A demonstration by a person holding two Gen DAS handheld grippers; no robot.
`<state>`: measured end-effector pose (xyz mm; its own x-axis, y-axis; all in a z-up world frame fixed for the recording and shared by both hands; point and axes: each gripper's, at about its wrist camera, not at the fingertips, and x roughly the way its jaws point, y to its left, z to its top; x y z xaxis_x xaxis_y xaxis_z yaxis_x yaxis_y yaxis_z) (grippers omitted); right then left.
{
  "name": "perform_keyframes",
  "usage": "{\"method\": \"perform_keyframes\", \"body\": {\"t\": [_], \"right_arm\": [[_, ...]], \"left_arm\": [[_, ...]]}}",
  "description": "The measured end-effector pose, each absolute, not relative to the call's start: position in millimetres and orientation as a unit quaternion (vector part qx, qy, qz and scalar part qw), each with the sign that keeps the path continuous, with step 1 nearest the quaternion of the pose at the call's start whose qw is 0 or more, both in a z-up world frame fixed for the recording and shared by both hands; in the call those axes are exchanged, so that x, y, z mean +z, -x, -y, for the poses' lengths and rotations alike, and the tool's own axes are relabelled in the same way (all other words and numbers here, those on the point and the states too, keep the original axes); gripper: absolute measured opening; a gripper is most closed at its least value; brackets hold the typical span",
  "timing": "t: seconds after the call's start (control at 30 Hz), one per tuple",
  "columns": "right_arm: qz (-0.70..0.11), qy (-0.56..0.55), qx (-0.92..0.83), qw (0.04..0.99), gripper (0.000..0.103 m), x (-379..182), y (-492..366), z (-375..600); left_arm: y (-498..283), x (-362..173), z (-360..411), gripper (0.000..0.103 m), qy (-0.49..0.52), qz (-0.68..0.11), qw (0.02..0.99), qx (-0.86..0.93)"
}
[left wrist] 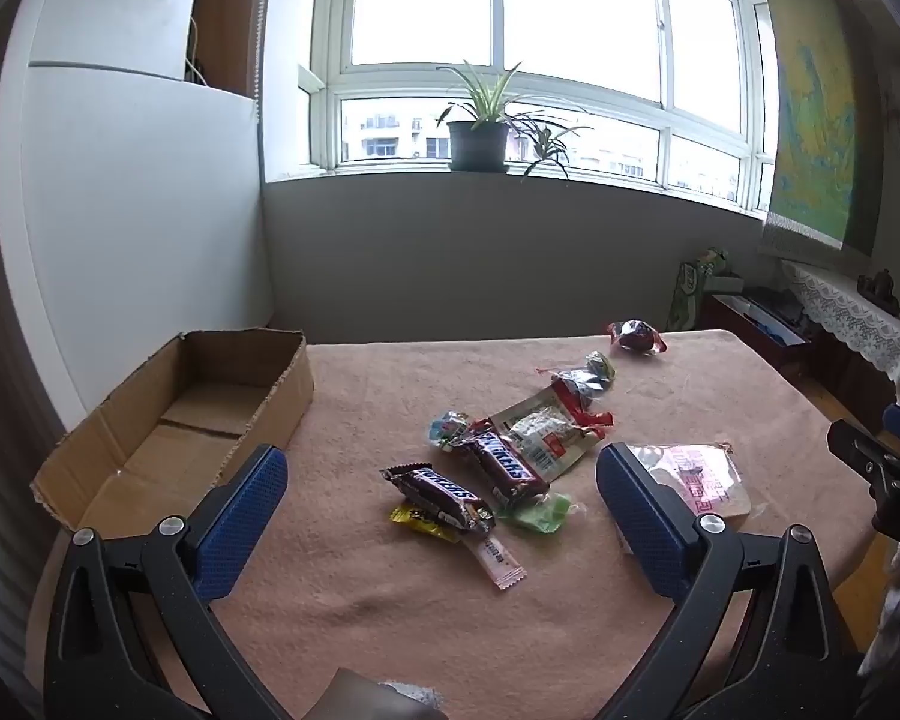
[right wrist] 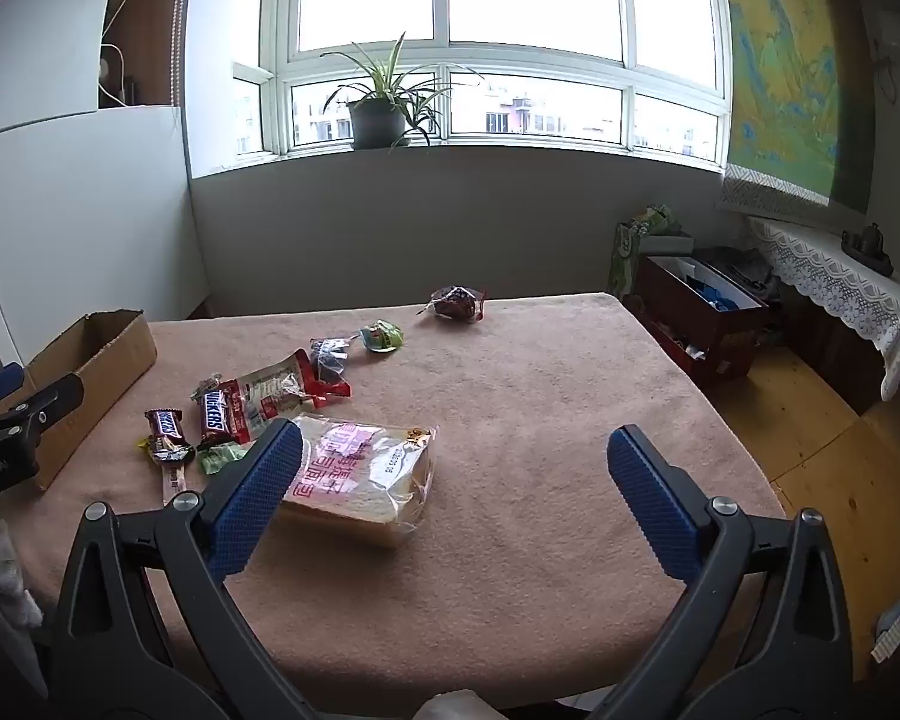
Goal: Organize snacks
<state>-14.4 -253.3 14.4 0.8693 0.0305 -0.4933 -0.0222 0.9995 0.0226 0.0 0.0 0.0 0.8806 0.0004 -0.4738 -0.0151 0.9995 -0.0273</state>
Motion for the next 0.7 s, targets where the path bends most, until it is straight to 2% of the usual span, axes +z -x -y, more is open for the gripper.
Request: {"method": "perform_keyframes", "body": {"t": [0.7], "right_arm": [[-0.253, -0.011, 0.010, 0.967, 0.103, 15.6, 13.7, 253.3]], "left_arm": [[-0.7, -1.7, -0.4, 0.102, 0.010, -0.240, 0.971, 0.005]]}}
